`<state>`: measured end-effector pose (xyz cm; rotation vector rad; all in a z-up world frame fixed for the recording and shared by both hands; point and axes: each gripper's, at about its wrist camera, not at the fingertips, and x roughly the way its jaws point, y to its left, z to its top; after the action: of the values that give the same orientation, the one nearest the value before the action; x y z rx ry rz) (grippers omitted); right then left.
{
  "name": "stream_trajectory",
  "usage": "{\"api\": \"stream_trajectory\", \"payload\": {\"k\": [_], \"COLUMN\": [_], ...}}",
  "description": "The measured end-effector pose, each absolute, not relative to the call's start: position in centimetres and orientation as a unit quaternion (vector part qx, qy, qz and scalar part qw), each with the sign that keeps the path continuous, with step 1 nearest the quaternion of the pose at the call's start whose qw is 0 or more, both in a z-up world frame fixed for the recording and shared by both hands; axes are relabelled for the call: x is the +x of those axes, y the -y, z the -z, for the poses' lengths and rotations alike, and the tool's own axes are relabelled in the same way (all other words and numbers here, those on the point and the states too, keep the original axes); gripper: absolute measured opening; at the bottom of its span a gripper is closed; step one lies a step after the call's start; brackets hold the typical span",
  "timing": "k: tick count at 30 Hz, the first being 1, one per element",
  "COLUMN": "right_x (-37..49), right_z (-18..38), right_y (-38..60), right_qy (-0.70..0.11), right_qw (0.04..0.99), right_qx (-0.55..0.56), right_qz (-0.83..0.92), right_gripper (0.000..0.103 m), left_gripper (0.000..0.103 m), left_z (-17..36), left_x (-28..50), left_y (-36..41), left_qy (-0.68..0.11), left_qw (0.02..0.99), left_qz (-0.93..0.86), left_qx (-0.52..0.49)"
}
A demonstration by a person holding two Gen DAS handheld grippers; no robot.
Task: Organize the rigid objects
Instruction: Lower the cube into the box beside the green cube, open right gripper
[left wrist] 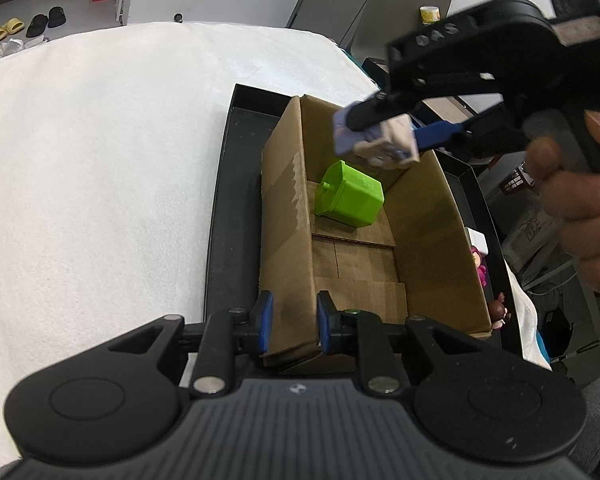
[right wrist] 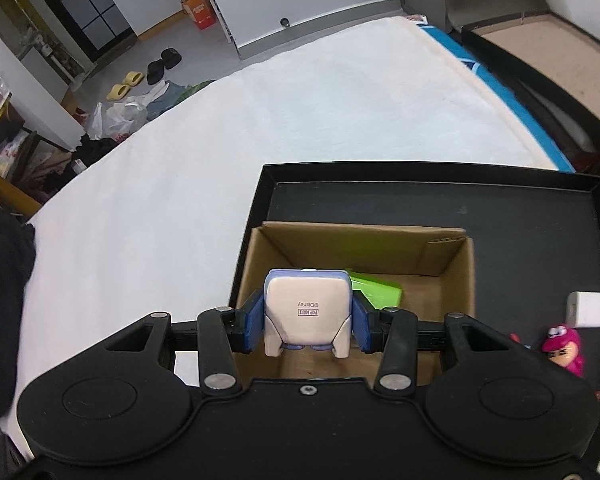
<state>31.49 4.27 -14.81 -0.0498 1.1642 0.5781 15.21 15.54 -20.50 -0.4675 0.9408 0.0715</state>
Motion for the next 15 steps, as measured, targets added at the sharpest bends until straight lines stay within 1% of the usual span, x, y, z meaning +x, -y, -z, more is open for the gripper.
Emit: {"api": "stream_trajectory", "payload": {"k": [15], "right_x": [32.8], "right_z": [17.0], "right_y": [-5.6], "right_qy": [-0.563], "right_qw": [0.784], "right_qx": [0.016], "right_qz": [-0.262], "right_gripper": [0.045], "left_gripper": [0.021], "left_z": [20.5], "left_x": [15.3], "left_y": [-15.5], "left_qy": [-0.45], "left_qw": [0.865], "left_qz": [-0.039], "left_qx": [-0.221]}}
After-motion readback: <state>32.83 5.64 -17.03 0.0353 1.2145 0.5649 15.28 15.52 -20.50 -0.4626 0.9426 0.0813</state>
